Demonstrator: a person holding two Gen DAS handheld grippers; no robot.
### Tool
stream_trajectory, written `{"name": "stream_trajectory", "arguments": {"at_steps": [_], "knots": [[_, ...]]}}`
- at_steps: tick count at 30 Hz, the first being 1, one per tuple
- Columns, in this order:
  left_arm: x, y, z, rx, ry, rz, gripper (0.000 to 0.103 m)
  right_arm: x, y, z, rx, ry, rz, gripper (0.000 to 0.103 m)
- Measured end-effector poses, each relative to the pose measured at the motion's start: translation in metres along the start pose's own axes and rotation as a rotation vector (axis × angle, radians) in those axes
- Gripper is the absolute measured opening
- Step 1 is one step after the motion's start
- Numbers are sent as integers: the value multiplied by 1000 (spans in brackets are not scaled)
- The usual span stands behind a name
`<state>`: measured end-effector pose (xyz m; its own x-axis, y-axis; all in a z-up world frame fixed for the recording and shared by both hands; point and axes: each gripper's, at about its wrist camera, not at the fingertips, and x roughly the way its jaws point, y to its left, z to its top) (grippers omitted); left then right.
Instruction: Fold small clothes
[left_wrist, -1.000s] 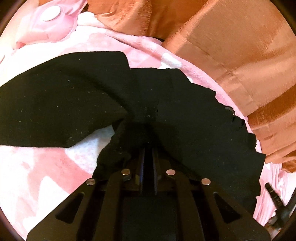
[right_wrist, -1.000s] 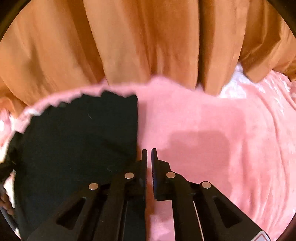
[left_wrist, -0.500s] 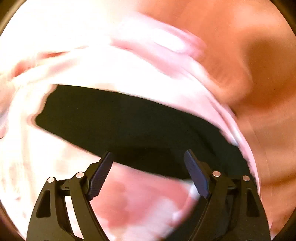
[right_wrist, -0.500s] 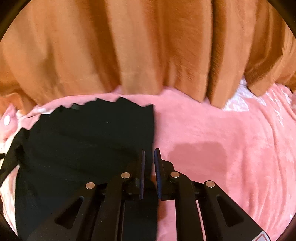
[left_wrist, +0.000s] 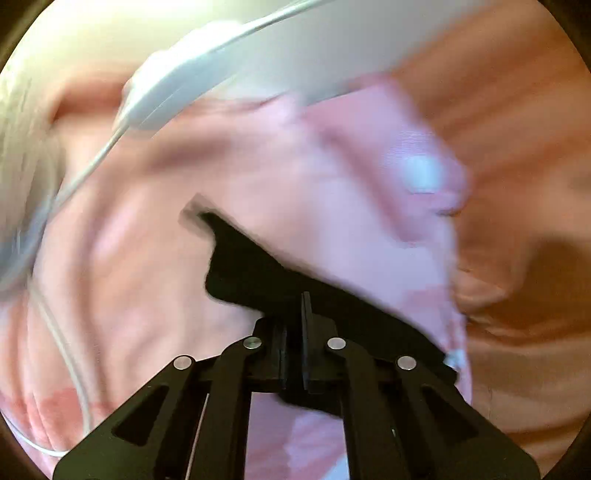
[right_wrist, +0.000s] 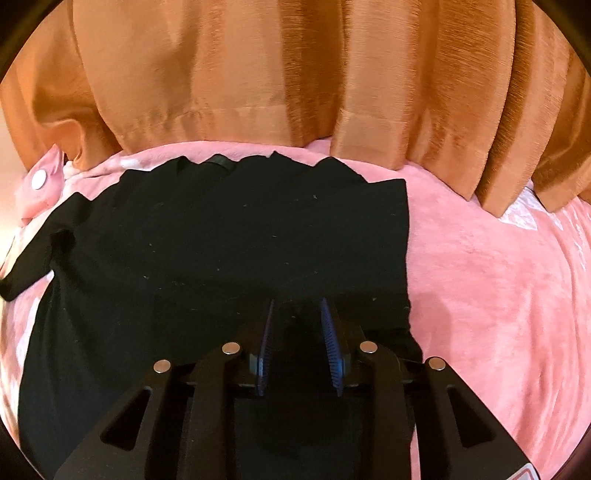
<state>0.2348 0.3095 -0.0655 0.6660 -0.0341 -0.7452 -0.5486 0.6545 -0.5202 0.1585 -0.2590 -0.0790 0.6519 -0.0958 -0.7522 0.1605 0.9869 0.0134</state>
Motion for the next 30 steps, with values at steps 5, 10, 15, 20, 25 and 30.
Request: {"name": "stream_trajectory", "arguments": {"at_steps": [5, 10, 15, 20, 25, 30], "knots": [[-73, -153, -67, 369, -84, -310, 4, -4, -2, 0, 26, -4, 36, 27], [-90, -268, -230, 774, 140, -591, 14, -10, -11, 3, 50, -14, 48, 36], [-45, -272, -324, 862, 273, -495, 75, -7, -33, 3, 87, 12, 39, 38], [-27, -228, -285, 749, 218, -366, 82, -9, -67, 9, 219, 29, 102, 42], [22, -156, -205, 388, 291, -223, 83, 1, -81, 9, 348, 73, 244, 42], [50, -98, -164, 173, 394, -244, 71, 14, -70, 10, 367, 89, 305, 42]]}}
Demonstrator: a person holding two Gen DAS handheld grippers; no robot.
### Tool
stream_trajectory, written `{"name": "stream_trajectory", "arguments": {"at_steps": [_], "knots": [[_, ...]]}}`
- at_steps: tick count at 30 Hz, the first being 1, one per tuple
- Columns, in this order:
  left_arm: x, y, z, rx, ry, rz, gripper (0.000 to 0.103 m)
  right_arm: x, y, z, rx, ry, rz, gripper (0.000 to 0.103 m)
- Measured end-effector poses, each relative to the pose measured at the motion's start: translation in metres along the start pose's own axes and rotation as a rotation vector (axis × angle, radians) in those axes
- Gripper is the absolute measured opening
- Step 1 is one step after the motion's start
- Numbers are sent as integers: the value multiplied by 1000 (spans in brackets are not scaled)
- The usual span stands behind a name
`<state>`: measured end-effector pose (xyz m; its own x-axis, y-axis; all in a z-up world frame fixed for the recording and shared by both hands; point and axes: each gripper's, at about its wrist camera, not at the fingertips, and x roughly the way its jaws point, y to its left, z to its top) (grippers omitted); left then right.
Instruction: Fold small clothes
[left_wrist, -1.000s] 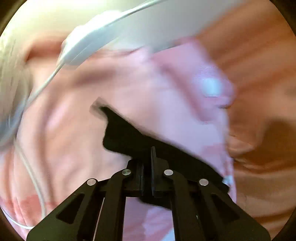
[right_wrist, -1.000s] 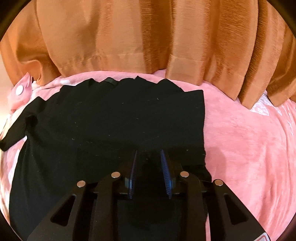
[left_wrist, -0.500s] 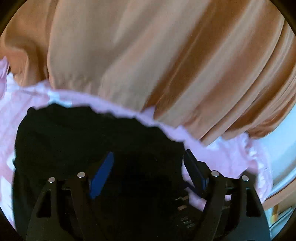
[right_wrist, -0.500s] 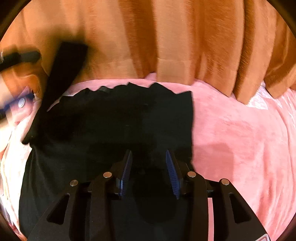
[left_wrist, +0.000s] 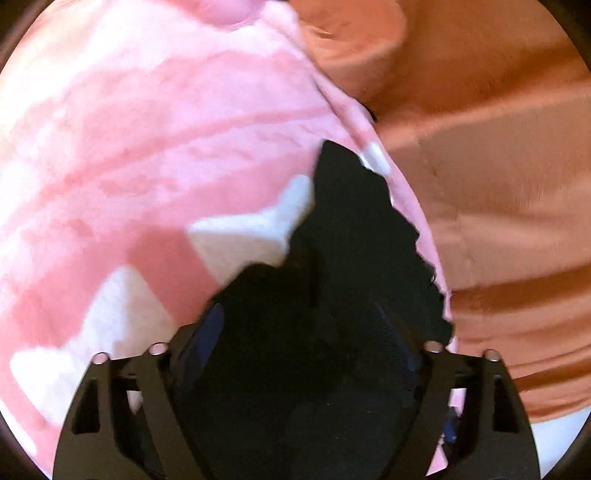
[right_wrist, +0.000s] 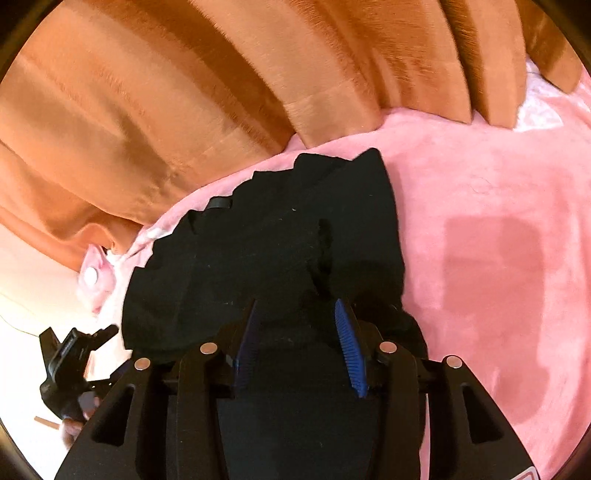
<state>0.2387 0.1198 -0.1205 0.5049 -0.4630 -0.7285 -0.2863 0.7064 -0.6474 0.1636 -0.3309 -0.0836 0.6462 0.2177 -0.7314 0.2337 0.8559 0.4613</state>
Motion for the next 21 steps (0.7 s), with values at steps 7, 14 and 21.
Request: {"name": "stream_trajectory", "arguments": {"at_steps": [7, 14, 21], "knots": [[0, 10, 17, -57, 23, -56, 59, 35, 5, 15, -39, -21, -66, 42], [9, -2, 12, -185, 98, -181, 54, 53, 34, 21, -66, -4, -34, 11], [29, 20, 10, -215, 87, -78, 19, -5, 71, 45, -90, -150, 158, 9]]}}
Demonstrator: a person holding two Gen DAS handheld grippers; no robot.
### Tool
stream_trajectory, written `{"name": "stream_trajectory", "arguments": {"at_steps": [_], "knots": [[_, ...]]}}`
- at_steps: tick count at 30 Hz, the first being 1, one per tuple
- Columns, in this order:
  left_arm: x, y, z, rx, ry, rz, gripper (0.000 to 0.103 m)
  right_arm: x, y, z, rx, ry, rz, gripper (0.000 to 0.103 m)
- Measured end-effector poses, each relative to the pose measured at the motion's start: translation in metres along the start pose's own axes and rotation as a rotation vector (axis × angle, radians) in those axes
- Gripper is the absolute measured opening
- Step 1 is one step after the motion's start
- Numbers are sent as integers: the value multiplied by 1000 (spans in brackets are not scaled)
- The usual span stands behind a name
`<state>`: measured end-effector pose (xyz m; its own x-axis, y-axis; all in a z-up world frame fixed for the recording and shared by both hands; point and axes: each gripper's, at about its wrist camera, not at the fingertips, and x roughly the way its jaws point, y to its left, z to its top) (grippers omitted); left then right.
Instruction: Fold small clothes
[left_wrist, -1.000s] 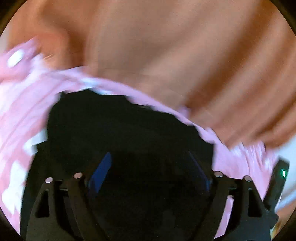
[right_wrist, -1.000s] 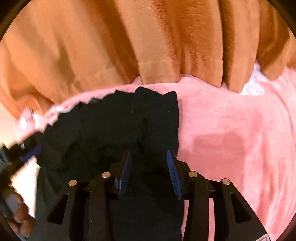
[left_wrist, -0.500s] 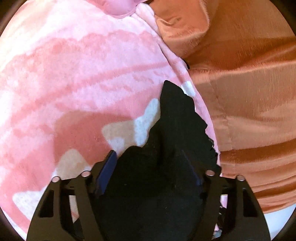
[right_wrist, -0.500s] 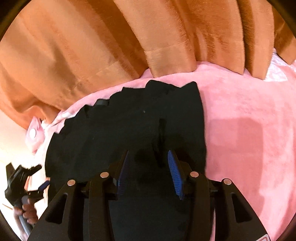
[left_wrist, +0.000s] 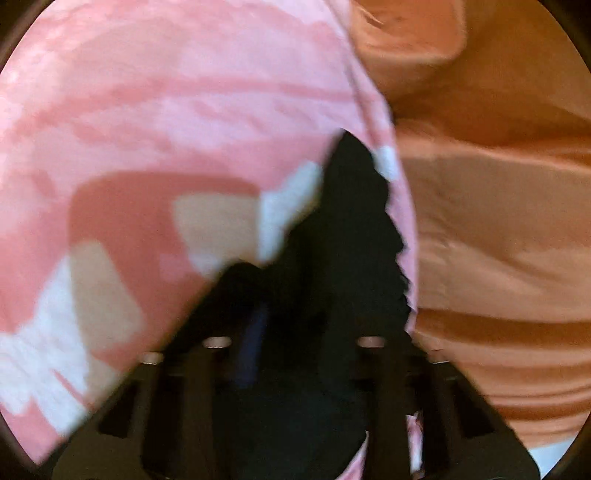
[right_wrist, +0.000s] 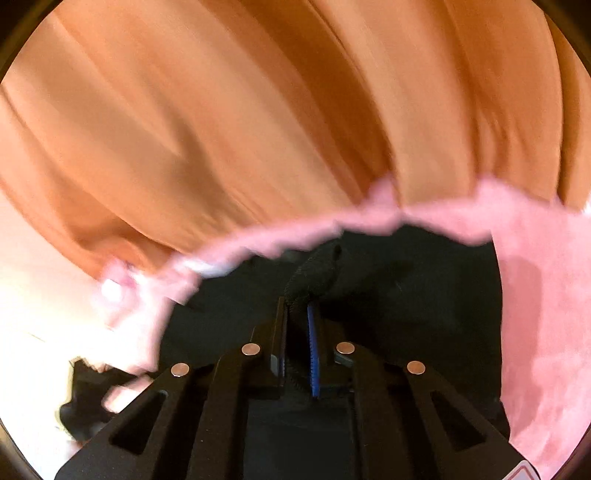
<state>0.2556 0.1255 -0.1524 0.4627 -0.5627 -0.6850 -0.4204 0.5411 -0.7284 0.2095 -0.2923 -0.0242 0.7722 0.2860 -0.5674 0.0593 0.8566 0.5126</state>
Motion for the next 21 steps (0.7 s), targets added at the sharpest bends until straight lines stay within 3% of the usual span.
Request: {"name": "stream_trajectory", "arguments": {"at_steps": [2, 3, 4, 5, 6, 7, 8, 11, 14, 16, 17, 18, 19, 20, 21], "knots": [[-3, 2, 4, 23, -17, 15, 17, -23, 3, 13, -13, -74, 22, 8], [-5, 1, 4, 42, -31, 44, 11, -31, -2, 16, -30, -101, -4, 8], [-5, 0, 5, 64, -42, 55, 11, -28, -14, 16, -53, -95, -87, 8], [-7, -1, 5, 81, -61, 71, 10, -14, -28, 10, -74, -44, -187, 8], [-8, -2, 4, 95, -74, 83, 10, 14, -53, -2, -80, 79, -276, 8], [-9, -2, 5, 99, -75, 85, 10, 31, -71, -13, -60, 162, -315, 8], [-10, -2, 5, 100, -78, 85, 10, 40, -87, -24, -26, 204, -320, 8], [-12, -5, 5, 113, -101, 94, 9, 24, -90, -22, 34, 137, -232, 8], [-15, -12, 1, 112, -99, 74, 10, 17, -75, -20, -37, 111, -230, 8], [-16, -16, -3, 97, -92, 58, 27, 28, -78, -22, -54, 159, -271, 8], [-14, -18, -5, 82, -78, 49, 56, 31, -80, -22, -42, 169, -271, 8], [-11, -18, -7, 66, -74, 43, 65, 30, -81, -22, -20, 162, -252, 8], [-9, -20, -8, 78, -79, 45, 64, 26, -81, -22, -9, 154, -235, 9], [-8, -21, -7, 101, -90, 68, 56, 21, -82, -22, -1, 144, -211, 9], [-7, -21, -6, 115, -105, 94, 34, 17, -78, -21, -2, 125, -173, 9]]}}
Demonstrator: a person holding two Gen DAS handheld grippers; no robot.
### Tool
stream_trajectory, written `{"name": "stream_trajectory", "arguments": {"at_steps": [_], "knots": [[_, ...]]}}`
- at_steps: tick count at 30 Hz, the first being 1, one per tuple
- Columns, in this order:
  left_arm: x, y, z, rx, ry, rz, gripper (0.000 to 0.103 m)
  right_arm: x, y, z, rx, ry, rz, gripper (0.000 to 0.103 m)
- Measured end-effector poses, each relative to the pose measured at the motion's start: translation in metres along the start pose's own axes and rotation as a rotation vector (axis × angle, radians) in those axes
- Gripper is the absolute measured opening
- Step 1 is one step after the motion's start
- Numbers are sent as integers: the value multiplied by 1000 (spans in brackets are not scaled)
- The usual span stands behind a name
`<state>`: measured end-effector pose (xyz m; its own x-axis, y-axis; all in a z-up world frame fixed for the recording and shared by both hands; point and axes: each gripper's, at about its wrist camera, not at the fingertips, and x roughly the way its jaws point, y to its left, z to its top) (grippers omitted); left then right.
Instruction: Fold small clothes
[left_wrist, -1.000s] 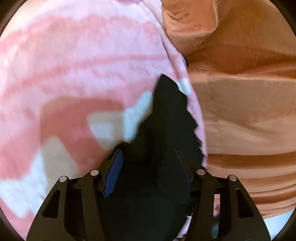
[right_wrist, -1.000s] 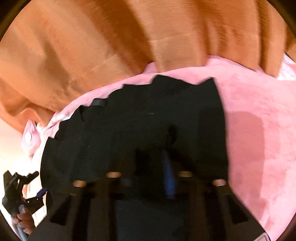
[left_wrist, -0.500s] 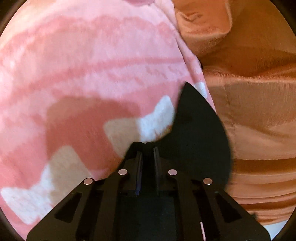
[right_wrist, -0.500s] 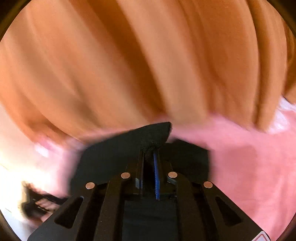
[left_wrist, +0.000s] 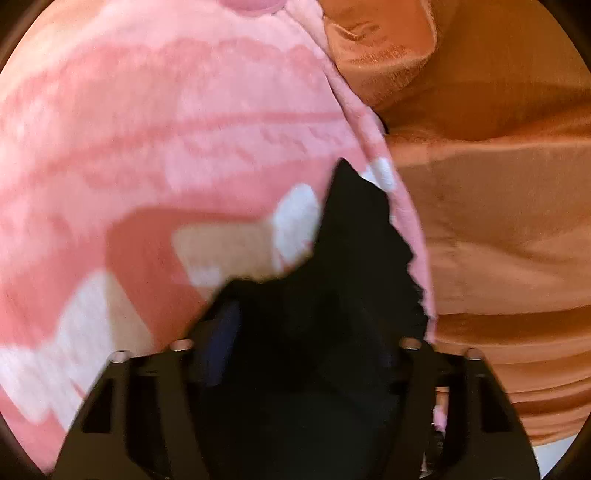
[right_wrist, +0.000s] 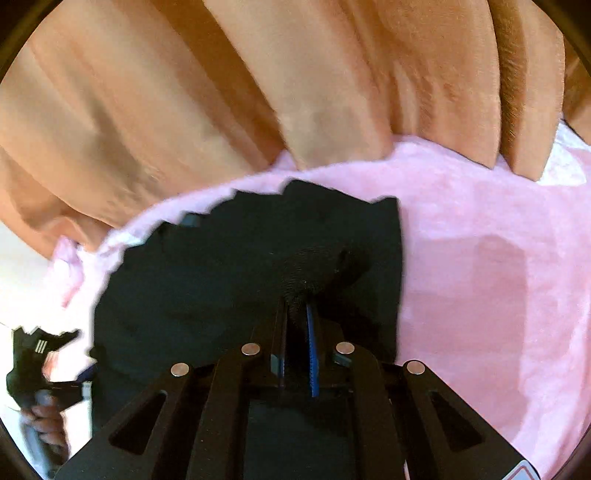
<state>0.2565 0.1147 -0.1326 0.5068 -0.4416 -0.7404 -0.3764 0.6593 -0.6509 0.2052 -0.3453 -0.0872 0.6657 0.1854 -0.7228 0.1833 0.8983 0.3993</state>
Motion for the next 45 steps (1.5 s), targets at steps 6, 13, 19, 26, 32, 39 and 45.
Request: {"name": "stream_trajectory", "arguments": {"at_steps": [6, 13, 19, 26, 32, 39, 45], "knots": [[-2, 12, 9, -4, -4, 55, 9, 16, -20, -7, -6, 50, -92, 9], [-29, 7, -3, 88, -26, 97, 9, -78, -12, -35, -46, -33, -164, 26], [-82, 36, -38, 175, 21, 127, 48, -136, -27, -131, 44, 57, -154, 49], [-144, 116, -109, 214, 60, 86, 69, -166, -28, -250, 53, 186, -180, 62], [-154, 112, -151, 407, 50, 149, 70, -170, -19, -266, 14, 155, -199, 56], [-180, 123, -160, 367, 125, 86, 5, -174, -22, -250, 44, 107, -108, 4], [-241, 134, -193, 422, 124, 77, 2, -230, -18, -256, -19, 78, -90, 3]]}}
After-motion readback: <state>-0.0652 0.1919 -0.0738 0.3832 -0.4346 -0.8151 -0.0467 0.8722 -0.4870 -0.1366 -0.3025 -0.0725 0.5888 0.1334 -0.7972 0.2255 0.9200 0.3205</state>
